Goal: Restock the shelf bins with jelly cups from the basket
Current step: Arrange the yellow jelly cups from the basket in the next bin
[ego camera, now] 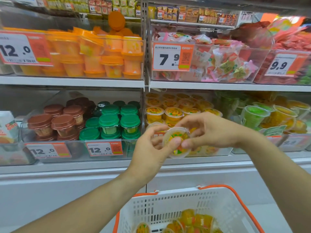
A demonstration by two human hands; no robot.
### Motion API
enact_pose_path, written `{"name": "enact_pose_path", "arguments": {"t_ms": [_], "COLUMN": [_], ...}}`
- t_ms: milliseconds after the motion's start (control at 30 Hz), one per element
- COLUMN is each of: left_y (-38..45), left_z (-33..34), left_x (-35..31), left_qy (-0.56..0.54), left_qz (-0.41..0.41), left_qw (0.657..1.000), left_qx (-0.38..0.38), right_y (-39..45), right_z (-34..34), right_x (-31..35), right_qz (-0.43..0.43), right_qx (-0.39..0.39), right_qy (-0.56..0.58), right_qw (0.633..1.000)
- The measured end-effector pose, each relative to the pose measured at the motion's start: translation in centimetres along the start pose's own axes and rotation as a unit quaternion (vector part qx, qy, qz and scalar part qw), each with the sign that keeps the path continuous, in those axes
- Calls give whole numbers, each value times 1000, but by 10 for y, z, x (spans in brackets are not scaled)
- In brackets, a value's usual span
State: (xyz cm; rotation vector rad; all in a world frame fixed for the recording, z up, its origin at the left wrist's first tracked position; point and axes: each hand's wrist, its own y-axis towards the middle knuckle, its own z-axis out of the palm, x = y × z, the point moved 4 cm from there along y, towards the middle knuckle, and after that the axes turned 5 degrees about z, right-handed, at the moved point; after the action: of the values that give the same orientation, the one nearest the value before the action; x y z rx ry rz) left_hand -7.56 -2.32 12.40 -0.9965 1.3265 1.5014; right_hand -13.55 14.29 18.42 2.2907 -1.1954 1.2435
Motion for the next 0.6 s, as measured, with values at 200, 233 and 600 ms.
{"name": "enact_pose_path", "arguments": {"t_ms": [200,233,600], "left_y": [10,13,31], "left_z": [2,-1,-11], "left_x": [-18,-20,11], "left_qy": [183,254,568], "left_qz": [144,178,128], "left_qw": [972,950,811], "left_qx": [-42,-43,61], "right_y": [6,9,39], "right_z": [-15,-18,-22], "right_x": [0,-6,-53], "right_qz": [-85,-75,0], "right_qx": [-216,-256,-414], "right_qy": [116,118,-80], "right_qw": [966,957,907]}}
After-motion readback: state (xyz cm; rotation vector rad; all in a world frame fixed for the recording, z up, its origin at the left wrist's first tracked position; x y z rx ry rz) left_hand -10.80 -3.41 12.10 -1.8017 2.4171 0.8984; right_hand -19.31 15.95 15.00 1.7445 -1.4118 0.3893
